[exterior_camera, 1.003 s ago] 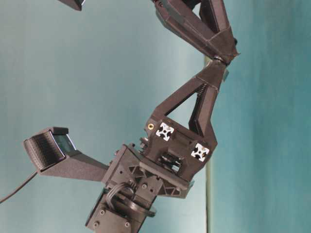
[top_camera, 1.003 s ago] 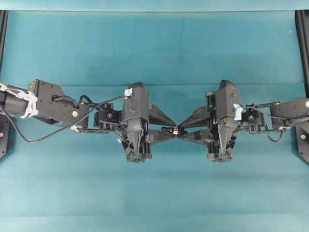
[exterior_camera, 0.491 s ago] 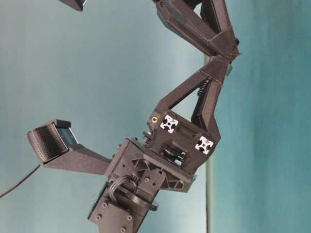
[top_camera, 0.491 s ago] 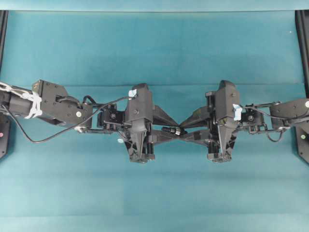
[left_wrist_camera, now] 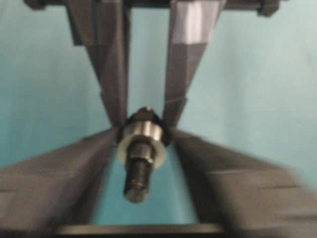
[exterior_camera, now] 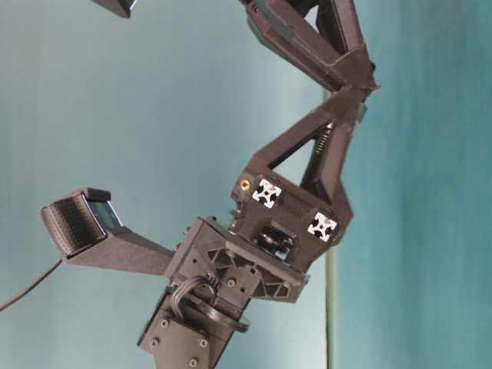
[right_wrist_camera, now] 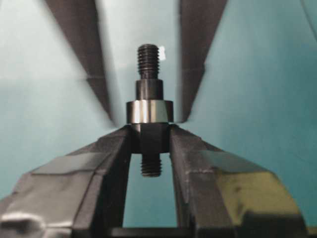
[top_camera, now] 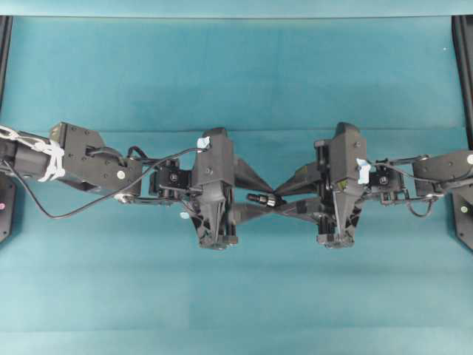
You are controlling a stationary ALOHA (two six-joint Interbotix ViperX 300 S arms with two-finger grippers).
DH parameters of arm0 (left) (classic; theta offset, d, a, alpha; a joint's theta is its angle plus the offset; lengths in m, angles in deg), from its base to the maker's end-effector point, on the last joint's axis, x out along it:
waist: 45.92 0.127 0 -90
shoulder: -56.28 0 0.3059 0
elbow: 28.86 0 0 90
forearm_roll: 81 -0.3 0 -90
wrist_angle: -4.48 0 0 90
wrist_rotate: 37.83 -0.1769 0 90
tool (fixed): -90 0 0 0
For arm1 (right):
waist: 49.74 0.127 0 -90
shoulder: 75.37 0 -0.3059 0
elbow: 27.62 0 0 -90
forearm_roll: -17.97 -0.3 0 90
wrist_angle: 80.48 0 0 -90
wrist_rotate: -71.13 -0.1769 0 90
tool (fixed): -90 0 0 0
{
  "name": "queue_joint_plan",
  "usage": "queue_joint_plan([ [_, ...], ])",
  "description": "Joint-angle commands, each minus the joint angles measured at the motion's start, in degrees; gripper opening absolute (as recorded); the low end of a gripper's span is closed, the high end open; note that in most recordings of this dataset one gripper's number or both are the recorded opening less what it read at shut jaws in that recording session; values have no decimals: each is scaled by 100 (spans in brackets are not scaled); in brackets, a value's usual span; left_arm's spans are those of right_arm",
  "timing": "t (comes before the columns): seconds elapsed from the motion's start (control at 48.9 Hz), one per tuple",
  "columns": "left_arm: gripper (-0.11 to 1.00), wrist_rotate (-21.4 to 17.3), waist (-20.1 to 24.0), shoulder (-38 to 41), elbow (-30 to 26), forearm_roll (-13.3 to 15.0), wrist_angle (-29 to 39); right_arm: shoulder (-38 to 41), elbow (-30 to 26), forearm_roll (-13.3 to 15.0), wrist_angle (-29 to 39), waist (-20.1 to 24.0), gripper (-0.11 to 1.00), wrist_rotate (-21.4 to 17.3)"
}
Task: Insert the washer onto the shaft with both hands.
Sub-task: 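Open the left gripper and withdraw it from the washer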
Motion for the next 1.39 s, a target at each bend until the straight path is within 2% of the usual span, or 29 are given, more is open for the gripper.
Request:
queue_joint_plan([
  [0.0,86,0,-9,-97,-97,-18,-26,-44,-97,-9,-79,0,0,-35],
  [0.061,95,0,-9,-114,-97,-18,-9,-44,-97,-9,-70,0,0,-35],
  [0.184,90,0,-9,-141,-105,-18,70,-53,-97,-9,-70,0,0,-35],
  [0.348,91,0,-35,-308,-79,-18,387,-53,-97,-9,-79,0,0,-35],
  [0.553,91,-18,-97,-1002,105,-18,1028,-79,-44,-9,-88,35,0,-35],
  [0.798,91,18,-97,-1854,677,-18,1714,-123,-35,-18,-158,185,0,-44],
  [1.023,90,35,-167,-2180,1020,-18,1758,-202,-35,-9,-141,448,0,-53],
  [1.371,90,35,-202,-2188,1046,-18,1811,-229,-18,-9,-114,519,0,-53],
])
